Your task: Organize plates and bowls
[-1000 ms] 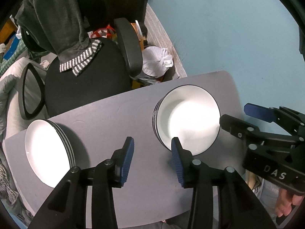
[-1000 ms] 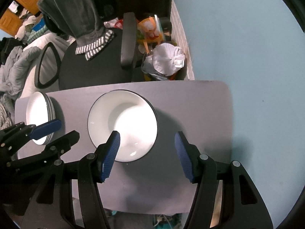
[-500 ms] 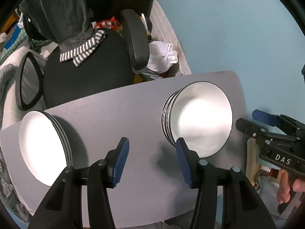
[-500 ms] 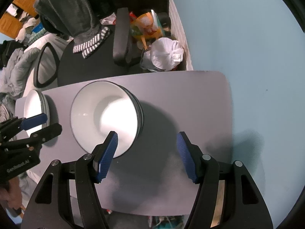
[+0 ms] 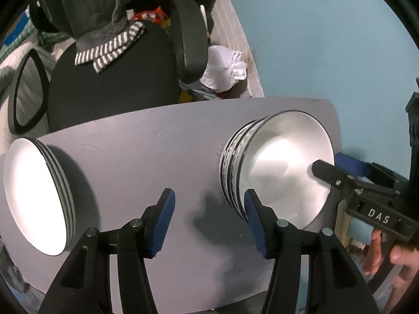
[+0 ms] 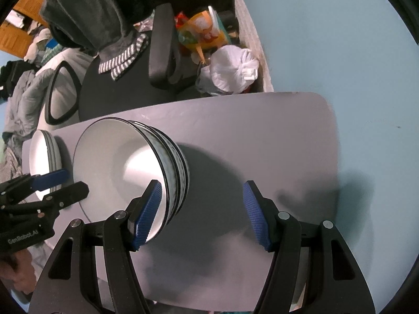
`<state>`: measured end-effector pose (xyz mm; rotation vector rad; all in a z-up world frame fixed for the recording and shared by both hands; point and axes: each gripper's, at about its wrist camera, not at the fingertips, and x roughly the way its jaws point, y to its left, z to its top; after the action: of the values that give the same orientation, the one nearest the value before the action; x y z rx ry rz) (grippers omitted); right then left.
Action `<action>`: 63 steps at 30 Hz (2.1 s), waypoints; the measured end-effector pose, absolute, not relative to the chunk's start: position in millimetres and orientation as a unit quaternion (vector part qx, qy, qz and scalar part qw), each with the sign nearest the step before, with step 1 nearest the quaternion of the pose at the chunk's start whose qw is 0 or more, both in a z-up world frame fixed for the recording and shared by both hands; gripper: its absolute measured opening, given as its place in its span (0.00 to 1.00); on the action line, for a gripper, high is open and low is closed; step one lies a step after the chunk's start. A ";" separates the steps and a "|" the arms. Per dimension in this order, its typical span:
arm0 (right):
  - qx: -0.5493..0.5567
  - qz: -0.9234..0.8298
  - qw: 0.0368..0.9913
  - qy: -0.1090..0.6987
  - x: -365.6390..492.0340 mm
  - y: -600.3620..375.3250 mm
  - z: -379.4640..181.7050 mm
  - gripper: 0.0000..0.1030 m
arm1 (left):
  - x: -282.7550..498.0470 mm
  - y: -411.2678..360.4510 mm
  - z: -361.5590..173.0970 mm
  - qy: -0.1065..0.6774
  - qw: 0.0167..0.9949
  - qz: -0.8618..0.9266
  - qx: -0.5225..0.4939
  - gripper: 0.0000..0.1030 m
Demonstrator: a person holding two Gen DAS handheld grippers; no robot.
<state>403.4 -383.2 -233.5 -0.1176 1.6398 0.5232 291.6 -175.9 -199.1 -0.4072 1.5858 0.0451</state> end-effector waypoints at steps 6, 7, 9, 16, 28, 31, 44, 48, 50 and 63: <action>-0.046 0.239 0.640 0.729 408.6 -378.6 -242.9 0.62 | 296.6 -174.3 -213.3 0.711 0.675 0.024 -0.196 0.54; -0.045 0.241 0.638 0.730 409.7 -378.6 -243.9 0.62 | 297.9 -173.8 -215.6 0.712 0.673 0.025 -0.199 0.54; -0.043 0.242 0.637 0.730 411.5 -377.3 -245.7 0.62 | 299.4 -173.5 -219.6 0.713 0.669 0.028 -0.209 0.54; -0.029 0.246 0.625 0.740 413.3 -375.7 -258.2 0.62 | 302.4 -176.3 -231.4 0.715 0.658 0.034 -0.233 0.54; -0.032 0.258 0.614 0.745 412.1 -371.5 -264.2 0.62 | 306.1 -178.8 -237.9 0.710 0.653 0.046 -0.258 0.54; -0.029 0.260 0.611 0.747 409.9 -370.9 -266.9 0.62 | 306.7 -180.1 -237.9 0.710 0.654 0.045 -0.257 0.54; -0.007 0.259 0.607 0.751 411.3 -369.1 -269.0 0.62 | 308.8 -178.3 -240.8 0.706 0.654 0.029 -0.269 0.54; 0.018 0.259 0.593 0.762 412.6 -371.5 -273.3 0.58 | 309.7 -178.3 -242.4 0.703 0.652 0.016 -0.285 0.46; 0.026 0.267 0.587 0.764 413.0 -369.8 -272.7 0.50 | 310.4 -178.9 -242.3 0.702 0.650 0.007 -0.292 0.40; 0.031 0.273 0.580 0.767 413.7 -365.5 -272.5 0.36 | 312.0 -175.3 -245.2 0.706 0.638 -0.013 -0.306 0.34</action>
<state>413.7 -365.5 -272.5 0.0719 1.7921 0.6387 312.0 -175.3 -245.2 -0.6986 1.6121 -0.0293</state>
